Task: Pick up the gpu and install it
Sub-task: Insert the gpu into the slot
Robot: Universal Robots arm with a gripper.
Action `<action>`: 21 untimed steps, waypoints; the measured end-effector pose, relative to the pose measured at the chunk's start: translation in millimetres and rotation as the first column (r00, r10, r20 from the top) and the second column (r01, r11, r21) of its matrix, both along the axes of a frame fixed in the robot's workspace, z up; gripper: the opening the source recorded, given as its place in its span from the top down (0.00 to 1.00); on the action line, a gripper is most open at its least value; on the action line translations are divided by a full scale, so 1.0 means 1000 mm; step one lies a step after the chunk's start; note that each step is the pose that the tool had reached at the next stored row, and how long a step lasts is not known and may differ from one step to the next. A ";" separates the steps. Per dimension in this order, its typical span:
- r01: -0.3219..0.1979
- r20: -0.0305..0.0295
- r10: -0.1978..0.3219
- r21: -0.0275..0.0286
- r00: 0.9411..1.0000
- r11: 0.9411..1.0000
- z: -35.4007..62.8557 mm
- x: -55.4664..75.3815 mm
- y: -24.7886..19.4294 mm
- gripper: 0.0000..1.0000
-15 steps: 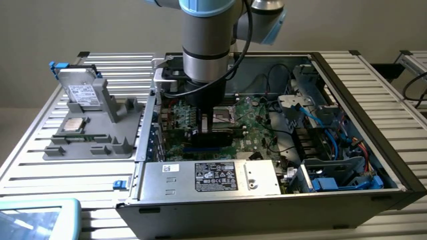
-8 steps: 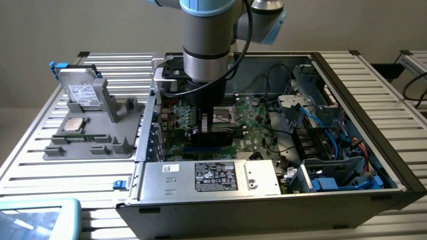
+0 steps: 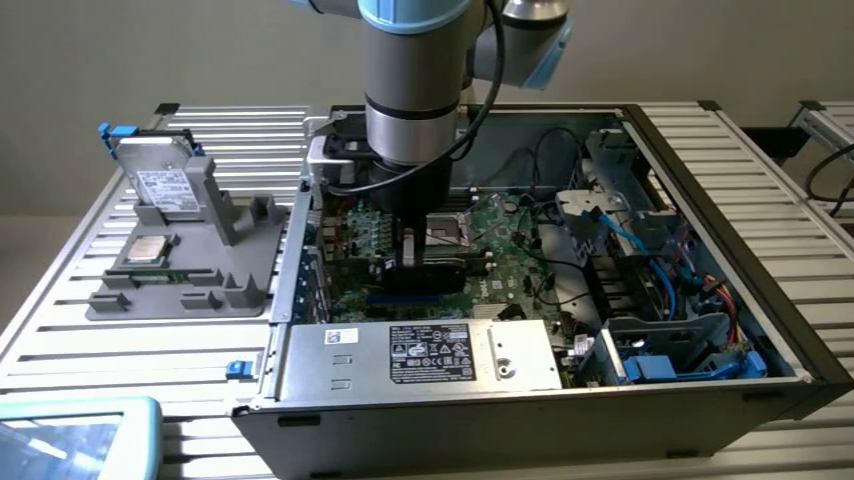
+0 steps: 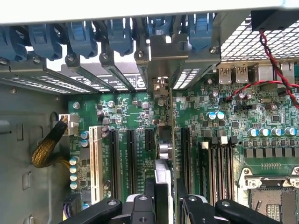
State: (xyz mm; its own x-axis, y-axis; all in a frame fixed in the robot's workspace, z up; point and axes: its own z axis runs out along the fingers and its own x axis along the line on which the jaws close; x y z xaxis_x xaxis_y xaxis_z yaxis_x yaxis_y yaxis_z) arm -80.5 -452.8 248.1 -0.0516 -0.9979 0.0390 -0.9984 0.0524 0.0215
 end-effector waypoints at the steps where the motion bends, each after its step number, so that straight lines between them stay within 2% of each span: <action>1: 0.000 0.000 0.000 0.001 1.000 1.000 0.0000 0.000 -0.0006 0.72; 5: 0.000 0.000 0.000 0.005 1.000 1.000 0.0000 0.000 -0.0032 0.72; 9: 0.000 0.000 0.000 0.013 1.000 1.000 0.0000 0.000 -0.0037 0.72; 12: 0.000 0.000 0.000 0.021 1.000 1.000 0.0000 0.000 -0.0058 0.72; 16: 0.000 -0.001 0.000 0.027 1.000 1.000 0.0000 0.000 -0.0075 0.72; 21: 0.000 -0.002 0.000 0.029 1.000 1.000 0.0001 0.000 -0.0078 0.72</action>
State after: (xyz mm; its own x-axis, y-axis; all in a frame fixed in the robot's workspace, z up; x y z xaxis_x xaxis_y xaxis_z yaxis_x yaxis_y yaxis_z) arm -80.2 -460.6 248.2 -0.0515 -0.9986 0.0105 -0.9983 0.0518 0.0251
